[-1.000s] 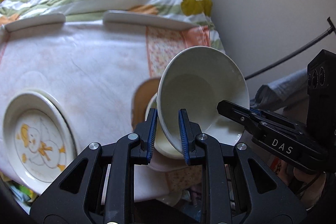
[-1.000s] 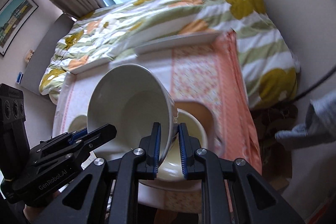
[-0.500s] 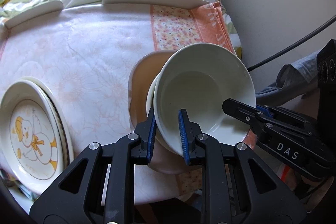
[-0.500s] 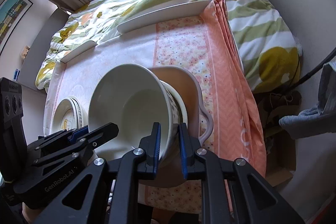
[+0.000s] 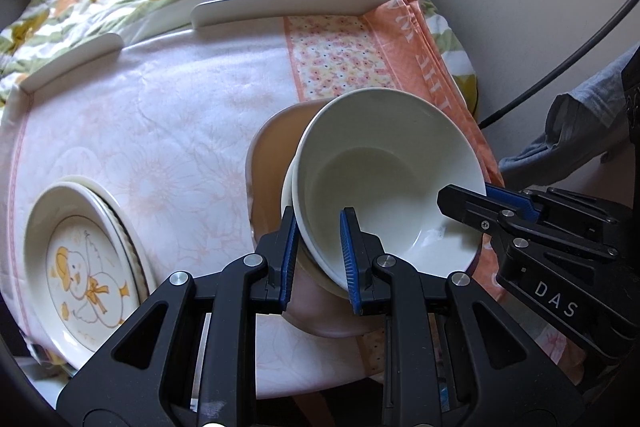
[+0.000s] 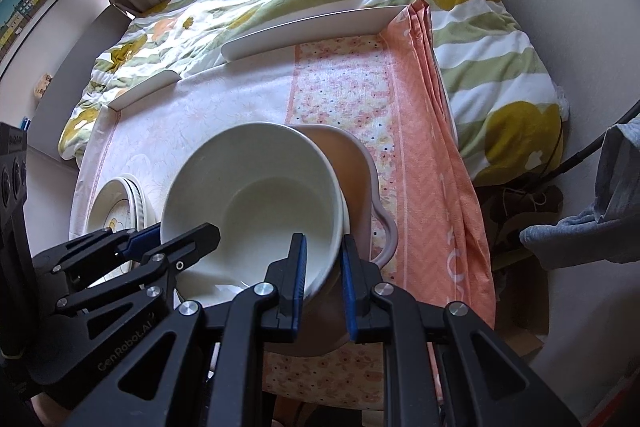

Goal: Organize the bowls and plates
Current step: 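Carry the white bowl with both grippers and lower it into the cream bowl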

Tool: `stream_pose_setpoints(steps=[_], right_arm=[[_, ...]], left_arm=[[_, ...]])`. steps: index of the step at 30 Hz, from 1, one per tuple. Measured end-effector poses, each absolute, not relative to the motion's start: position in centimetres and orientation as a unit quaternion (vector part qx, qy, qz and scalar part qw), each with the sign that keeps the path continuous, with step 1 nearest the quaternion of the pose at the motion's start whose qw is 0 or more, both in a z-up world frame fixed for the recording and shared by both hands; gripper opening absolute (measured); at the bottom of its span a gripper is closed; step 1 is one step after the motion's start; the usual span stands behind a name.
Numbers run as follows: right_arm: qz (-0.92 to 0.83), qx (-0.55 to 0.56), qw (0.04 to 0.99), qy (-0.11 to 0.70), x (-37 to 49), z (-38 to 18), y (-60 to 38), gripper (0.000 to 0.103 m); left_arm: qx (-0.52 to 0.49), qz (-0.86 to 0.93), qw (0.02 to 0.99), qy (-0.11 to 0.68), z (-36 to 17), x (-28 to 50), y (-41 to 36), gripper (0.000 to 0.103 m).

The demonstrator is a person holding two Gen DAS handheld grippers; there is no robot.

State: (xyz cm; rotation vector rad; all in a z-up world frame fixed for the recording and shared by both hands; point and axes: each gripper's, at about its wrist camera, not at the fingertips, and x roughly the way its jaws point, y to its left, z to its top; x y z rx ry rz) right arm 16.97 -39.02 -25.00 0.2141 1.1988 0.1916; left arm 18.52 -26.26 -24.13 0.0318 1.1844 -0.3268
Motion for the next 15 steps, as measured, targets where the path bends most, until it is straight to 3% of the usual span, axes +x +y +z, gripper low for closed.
stream_pose_setpoints(steps=[15], right_arm=[[0.088, 0.104, 0.817, 0.56, 16.77, -24.87, -39.03, 0.015]], left_arm=[[0.067, -0.14, 0.826, 0.542, -24.16, 18.09, -26.99, 0.018]])
